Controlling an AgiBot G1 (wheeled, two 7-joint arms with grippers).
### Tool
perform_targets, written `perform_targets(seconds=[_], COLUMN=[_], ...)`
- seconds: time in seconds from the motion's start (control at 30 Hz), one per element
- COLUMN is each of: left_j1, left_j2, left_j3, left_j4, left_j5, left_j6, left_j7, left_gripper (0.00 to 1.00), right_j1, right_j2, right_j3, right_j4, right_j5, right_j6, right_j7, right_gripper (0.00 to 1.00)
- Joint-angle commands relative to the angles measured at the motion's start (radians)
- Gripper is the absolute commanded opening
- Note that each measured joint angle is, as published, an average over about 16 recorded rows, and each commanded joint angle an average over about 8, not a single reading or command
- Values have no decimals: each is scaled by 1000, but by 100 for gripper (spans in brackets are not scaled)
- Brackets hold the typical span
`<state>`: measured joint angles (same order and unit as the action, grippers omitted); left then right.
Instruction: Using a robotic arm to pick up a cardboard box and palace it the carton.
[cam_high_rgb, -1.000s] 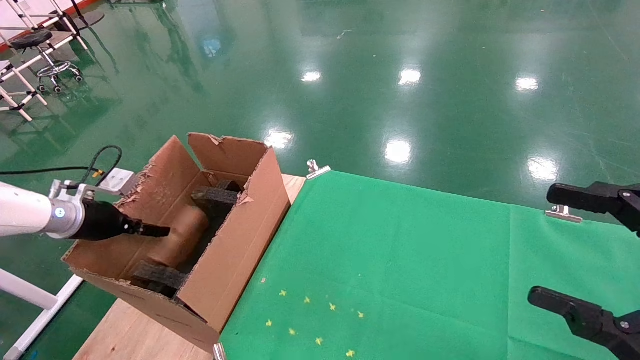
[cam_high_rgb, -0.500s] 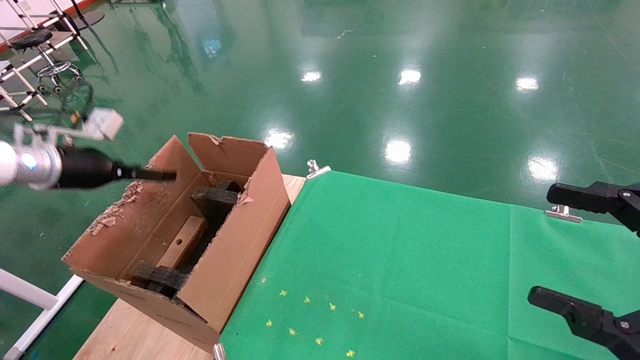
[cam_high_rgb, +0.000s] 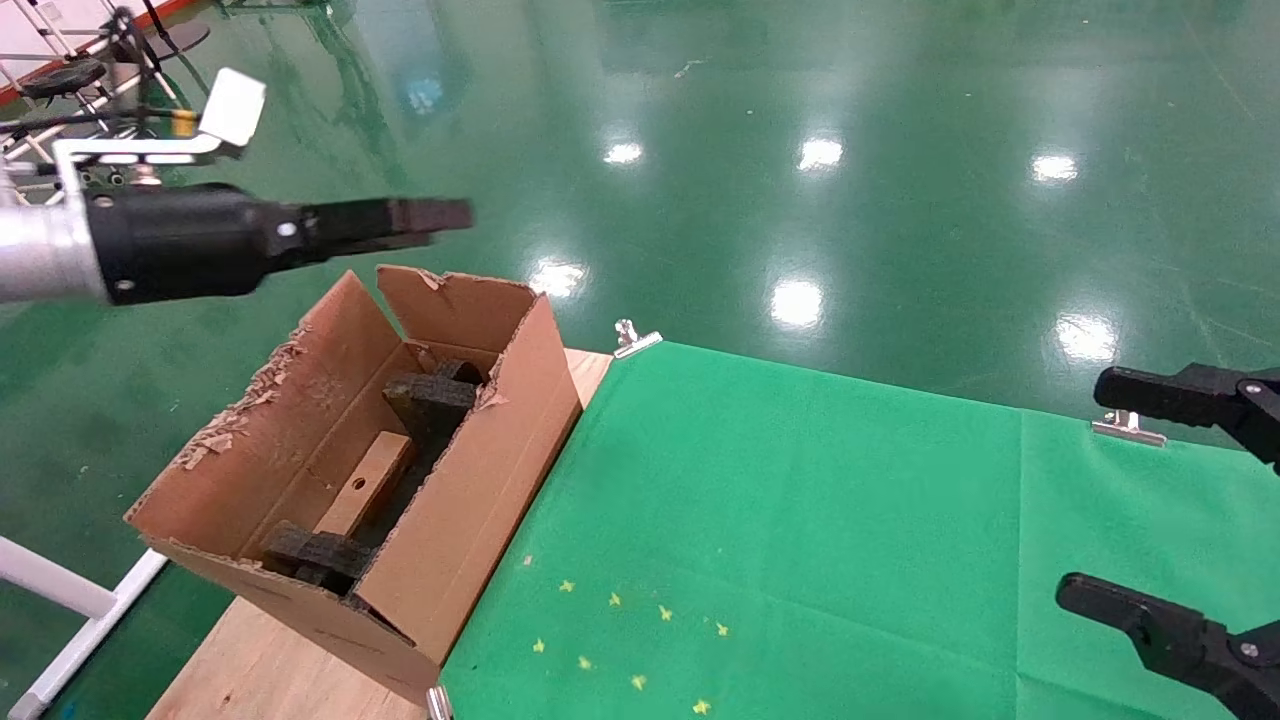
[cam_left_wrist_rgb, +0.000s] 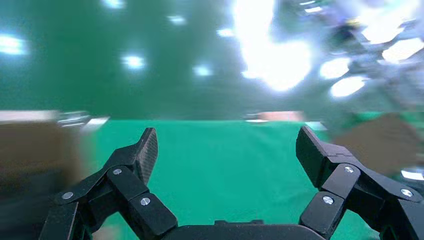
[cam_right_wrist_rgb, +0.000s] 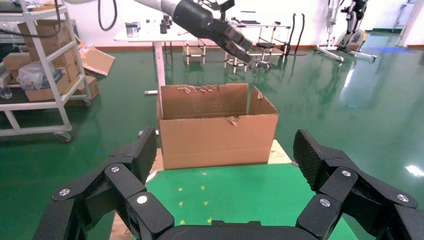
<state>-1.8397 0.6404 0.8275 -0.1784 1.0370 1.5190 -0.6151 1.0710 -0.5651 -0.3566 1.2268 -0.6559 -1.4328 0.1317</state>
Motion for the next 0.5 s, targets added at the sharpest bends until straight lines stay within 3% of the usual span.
perform_targets(seconds=[0.03, 0.23, 0.5], left_j1=[28, 84, 99], left_j2=[14, 48, 41], left_j3=[-29, -66, -74], left_j4=[0, -20, -47], left_j5=[-56, -141, -136], left_j6=[58, 109, 93], left_j7=[-22, -61, -41], left_gripper=[100, 100, 100], right_j1=[0, 0, 0], right_j2=[0, 0, 0], right_j3=[0, 0, 0], right_j4=[0, 0, 0], right_j5=[0, 0, 0], right_j6=[0, 0, 0], right_j7=[0, 0, 0], right_gripper=[100, 100, 100])
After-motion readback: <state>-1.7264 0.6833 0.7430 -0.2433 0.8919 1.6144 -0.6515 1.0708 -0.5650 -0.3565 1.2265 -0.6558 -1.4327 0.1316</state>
